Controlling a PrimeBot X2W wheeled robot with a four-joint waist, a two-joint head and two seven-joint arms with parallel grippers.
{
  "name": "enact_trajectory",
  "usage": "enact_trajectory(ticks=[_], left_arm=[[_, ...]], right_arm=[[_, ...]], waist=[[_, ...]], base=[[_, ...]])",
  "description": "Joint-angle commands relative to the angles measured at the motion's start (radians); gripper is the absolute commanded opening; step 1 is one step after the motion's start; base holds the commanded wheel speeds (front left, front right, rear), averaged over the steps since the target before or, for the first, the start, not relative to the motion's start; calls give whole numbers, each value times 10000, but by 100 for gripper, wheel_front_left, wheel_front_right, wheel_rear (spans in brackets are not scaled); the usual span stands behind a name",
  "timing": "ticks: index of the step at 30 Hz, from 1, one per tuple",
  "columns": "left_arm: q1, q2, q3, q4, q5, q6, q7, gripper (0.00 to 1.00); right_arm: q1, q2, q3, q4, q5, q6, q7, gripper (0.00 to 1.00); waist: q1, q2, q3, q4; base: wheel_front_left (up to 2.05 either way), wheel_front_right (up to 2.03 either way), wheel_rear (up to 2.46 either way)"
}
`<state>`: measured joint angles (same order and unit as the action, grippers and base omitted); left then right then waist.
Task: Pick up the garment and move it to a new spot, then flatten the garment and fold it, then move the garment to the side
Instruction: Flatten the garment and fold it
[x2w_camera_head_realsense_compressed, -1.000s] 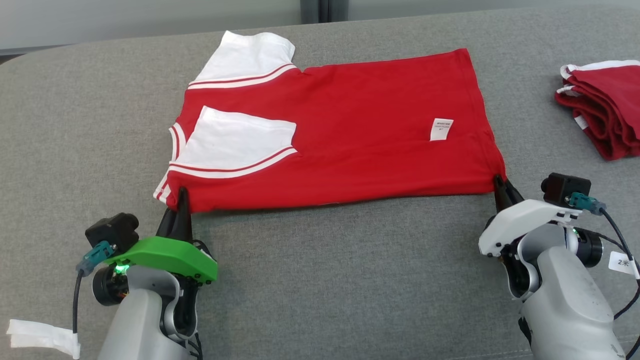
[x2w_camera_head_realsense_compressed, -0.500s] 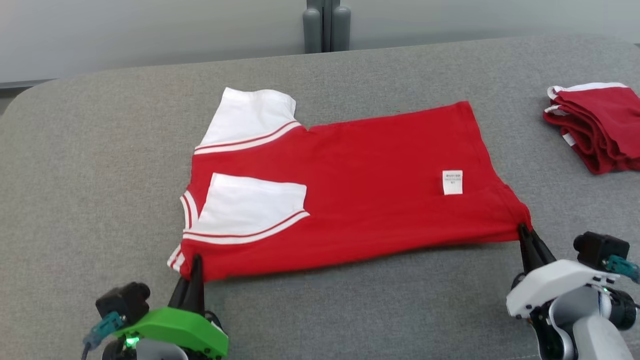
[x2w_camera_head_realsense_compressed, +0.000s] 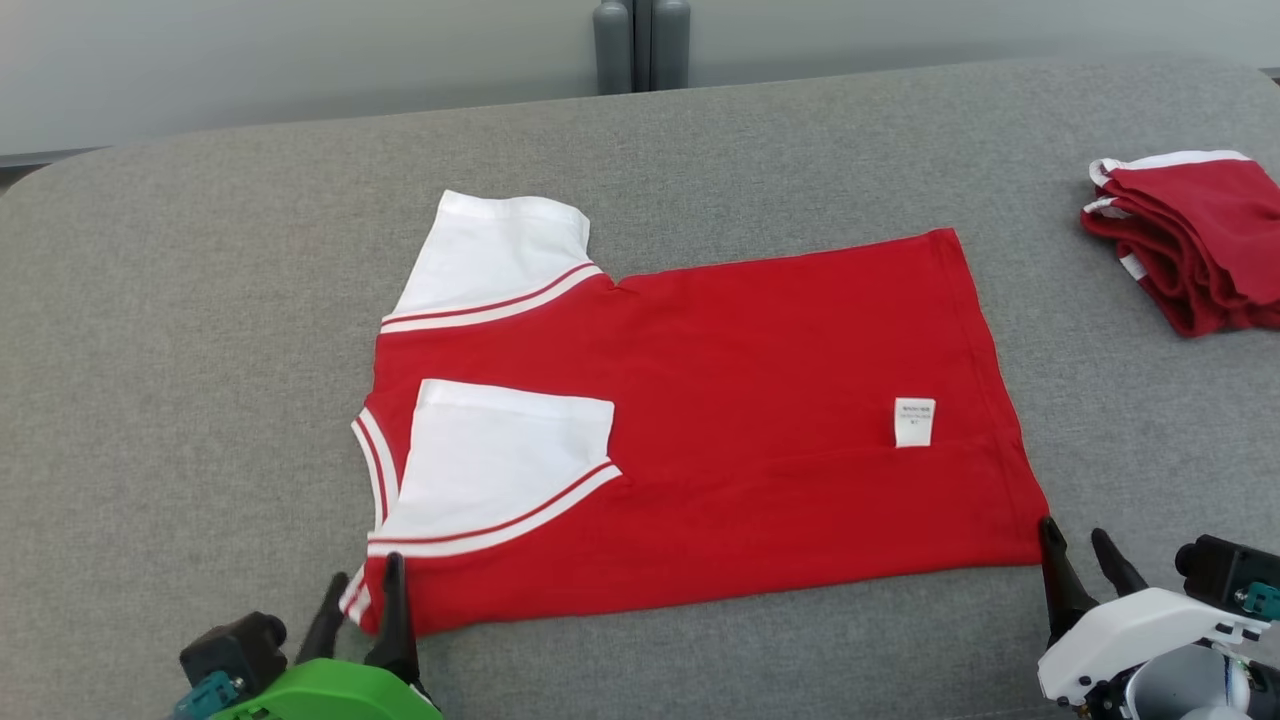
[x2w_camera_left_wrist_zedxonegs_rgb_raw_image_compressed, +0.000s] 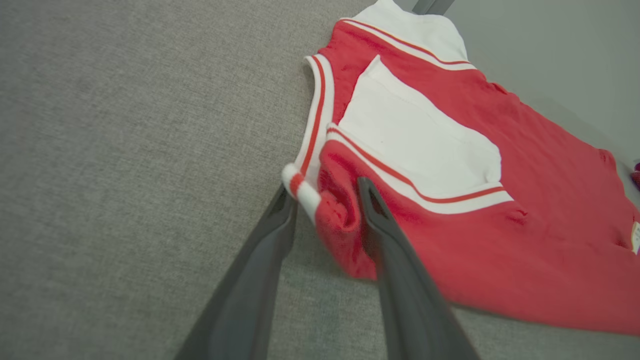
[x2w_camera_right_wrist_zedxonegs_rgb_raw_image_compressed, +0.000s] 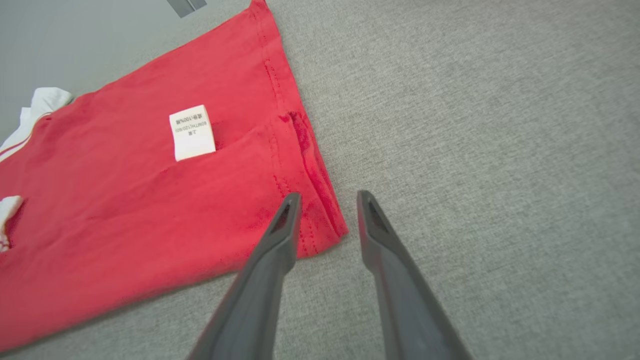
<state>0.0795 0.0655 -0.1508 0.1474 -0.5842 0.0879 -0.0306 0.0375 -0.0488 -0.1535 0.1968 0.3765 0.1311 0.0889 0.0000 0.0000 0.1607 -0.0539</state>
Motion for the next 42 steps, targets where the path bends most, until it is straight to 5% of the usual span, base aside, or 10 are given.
enact_trajectory(ticks=[1,7,13,26,33,42], left_arm=[[-236,248,88,-137,208,40,-110,100],[-1300,1194,16,-701,822,-104,356,100],[-4130,2367,-405,-938,1460,-701,1830,100],[-10060,3784,-1404,1660,1612,-2027,5122,100],[-10731,4375,-1759,2627,491,-2169,6126,100],[-10237,4954,-2074,2724,-141,-2187,6159,100]], right_arm=[[37,-29,-94,21,-16,-9,-104,100],[-521,-24,-264,-244,-227,-9,-298,100],[-1588,-26,43,-668,-572,-9,-256,100],[-4815,-21,2061,-656,-198,-9,-665,100],[-5418,-21,2170,-286,-362,-9,-1122,100],[-5389,-23,2171,-16,-188,-9,-1540,100]], waist=[[0,0,52,-49],[0,0,370,-251],[0,0,1049,-511],[0,0,3831,-1764],[0,0,4589,-2194],[0,0,4742,-2309]], base=[[0,0,0],[0,0,0],[0,0,0],[0,0,0],[0,0,0],[0,0,0]])
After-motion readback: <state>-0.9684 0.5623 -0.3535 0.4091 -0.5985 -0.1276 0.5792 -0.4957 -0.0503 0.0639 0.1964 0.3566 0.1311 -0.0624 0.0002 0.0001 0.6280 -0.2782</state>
